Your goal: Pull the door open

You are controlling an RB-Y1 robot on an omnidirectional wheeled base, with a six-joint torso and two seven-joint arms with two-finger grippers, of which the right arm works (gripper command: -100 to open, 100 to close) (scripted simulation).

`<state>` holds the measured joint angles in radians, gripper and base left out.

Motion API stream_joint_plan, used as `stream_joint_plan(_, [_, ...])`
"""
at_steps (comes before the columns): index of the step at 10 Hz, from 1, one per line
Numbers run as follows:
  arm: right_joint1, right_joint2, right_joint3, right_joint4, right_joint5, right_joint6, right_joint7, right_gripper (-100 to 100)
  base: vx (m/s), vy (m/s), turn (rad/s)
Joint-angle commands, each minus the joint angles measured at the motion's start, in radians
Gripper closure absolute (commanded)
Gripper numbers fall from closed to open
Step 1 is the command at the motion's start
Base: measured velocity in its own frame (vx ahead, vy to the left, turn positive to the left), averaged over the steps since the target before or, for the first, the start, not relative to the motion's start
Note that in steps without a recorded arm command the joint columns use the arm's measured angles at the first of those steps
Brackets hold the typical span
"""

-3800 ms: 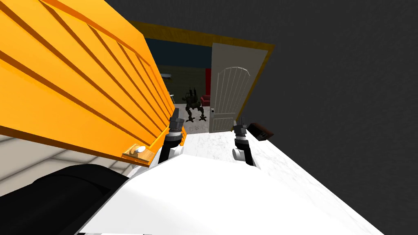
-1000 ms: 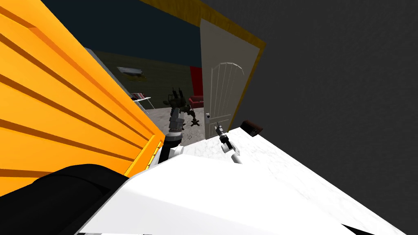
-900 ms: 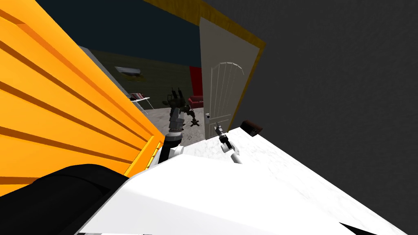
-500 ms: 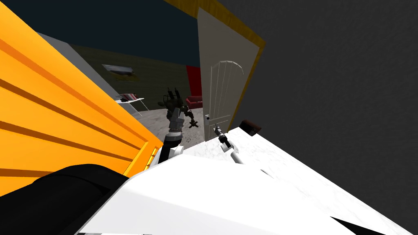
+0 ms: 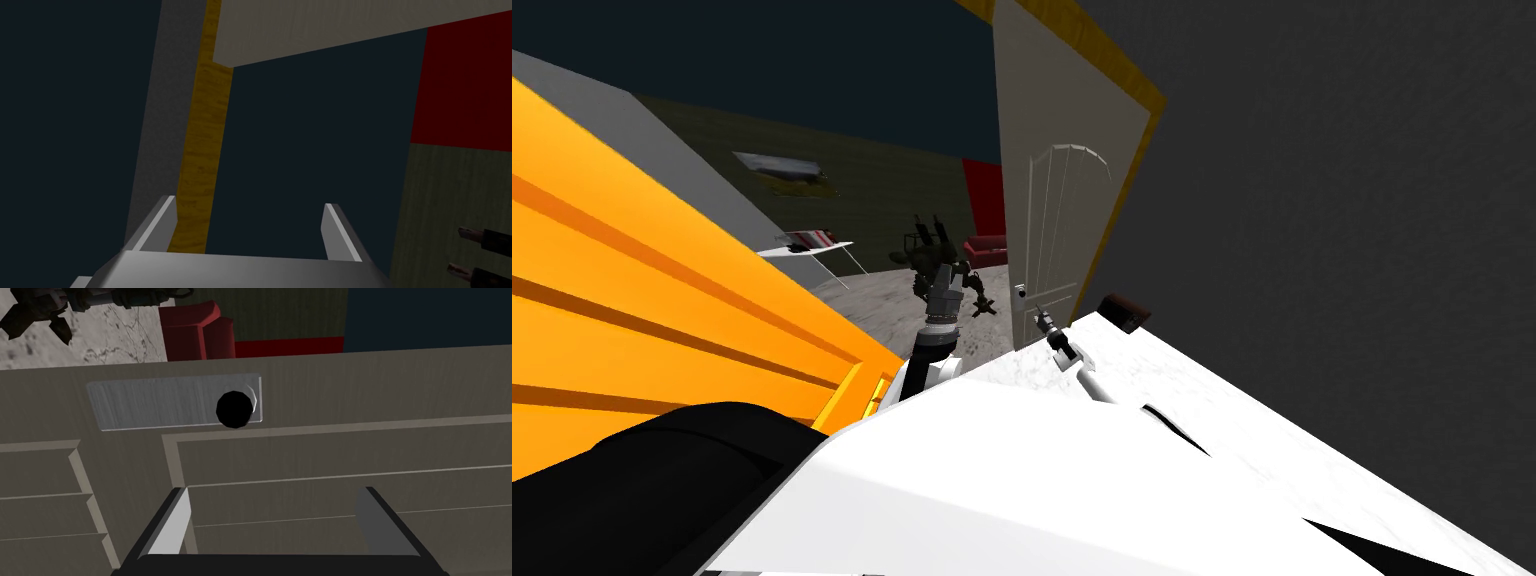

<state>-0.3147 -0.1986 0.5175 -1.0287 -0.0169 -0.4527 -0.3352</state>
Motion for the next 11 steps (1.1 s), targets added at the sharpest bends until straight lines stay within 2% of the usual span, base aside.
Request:
stream_joint_plan(1, [-0.023,-0.005,0.016,0.036,-0.002,0.002,-0.009,-100,0.108,0.09,-0.082])
stream_joint_plan(4, [-0.057,-0.012,0.041,0.092,-0.005,0.004,-0.021,-100,0.131,0.11,-0.067])
stream_joint_plan(5, [-0.051,-0.01,0.036,0.086,-0.004,0.001,-0.018,-100,0.063,0.044,-0.013])
stream_joint_plan(6, [-0.057,-0.045,0.024,0.115,-0.014,-0.027,-0.042,-100,0.035,0.137,0.195])
stream_joint_plan(7, [-0.058,-0.056,0.021,0.124,-0.017,-0.035,-0.049,-100,0.063,0.182,0.162])
stream_joint_plan(8, [-0.061,-0.08,0.012,0.143,-0.024,-0.054,-0.065,-100,0.088,0.169,0.144])
stream_joint_plan(10, [-0.061,-0.08,0.012,0.143,-0.024,-0.054,-0.065,-100,0.034,0.087,0.022])
stream_joint_plan(11, [-0.065,-0.107,0.003,0.164,-0.031,-0.075,-0.082,-100,0.028,0.078,0.131])
